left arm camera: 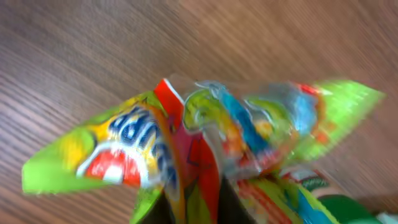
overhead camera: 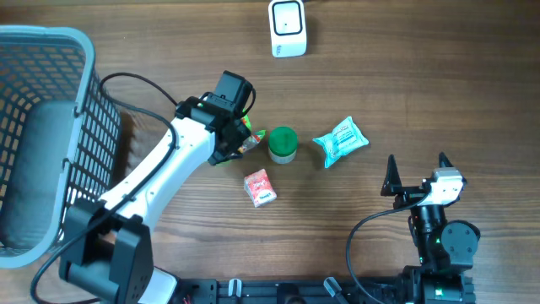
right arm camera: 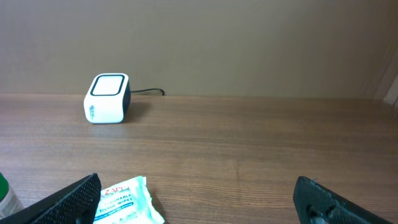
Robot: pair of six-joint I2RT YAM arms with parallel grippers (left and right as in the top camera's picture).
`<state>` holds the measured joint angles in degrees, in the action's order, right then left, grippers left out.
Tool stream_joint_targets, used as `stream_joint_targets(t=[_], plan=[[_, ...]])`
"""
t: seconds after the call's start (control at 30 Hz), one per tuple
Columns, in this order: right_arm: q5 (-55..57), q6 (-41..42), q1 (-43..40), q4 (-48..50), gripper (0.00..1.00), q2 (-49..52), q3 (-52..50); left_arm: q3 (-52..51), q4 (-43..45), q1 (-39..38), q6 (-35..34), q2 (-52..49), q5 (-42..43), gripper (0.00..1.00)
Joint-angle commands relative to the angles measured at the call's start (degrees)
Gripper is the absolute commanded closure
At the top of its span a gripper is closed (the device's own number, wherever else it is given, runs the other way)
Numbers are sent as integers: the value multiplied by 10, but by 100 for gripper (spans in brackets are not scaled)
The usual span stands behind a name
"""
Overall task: Scan the item barcode
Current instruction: 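Place Haribo bag left of the jar with left gripper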
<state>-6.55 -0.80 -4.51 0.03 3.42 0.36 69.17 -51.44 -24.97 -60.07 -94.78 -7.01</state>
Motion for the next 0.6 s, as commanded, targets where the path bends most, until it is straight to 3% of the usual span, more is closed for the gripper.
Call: stream_joint_targets(t=[0.0,0.13,0.2,0.3,0.4,0.57], plan=[[6,-7,2,3,0,-3,-1,20,-12,1,29,20,-32,0],[6,-7,2,3,0,-3,-1,188,-150,9,51,60,-123,0],[6,-7,2,3,0,-3,-1,406,-270,22,103,75,-178,0],[6,-7,2,3,0,-3,-1,665,-388,70,102,84,-289,0],[6,-7,2,3,0,-3,-1,742,-451,165,43,101,-325,0],[6,-7,2,3,0,-3,-1,711,-451,452,24,107,-159,0]])
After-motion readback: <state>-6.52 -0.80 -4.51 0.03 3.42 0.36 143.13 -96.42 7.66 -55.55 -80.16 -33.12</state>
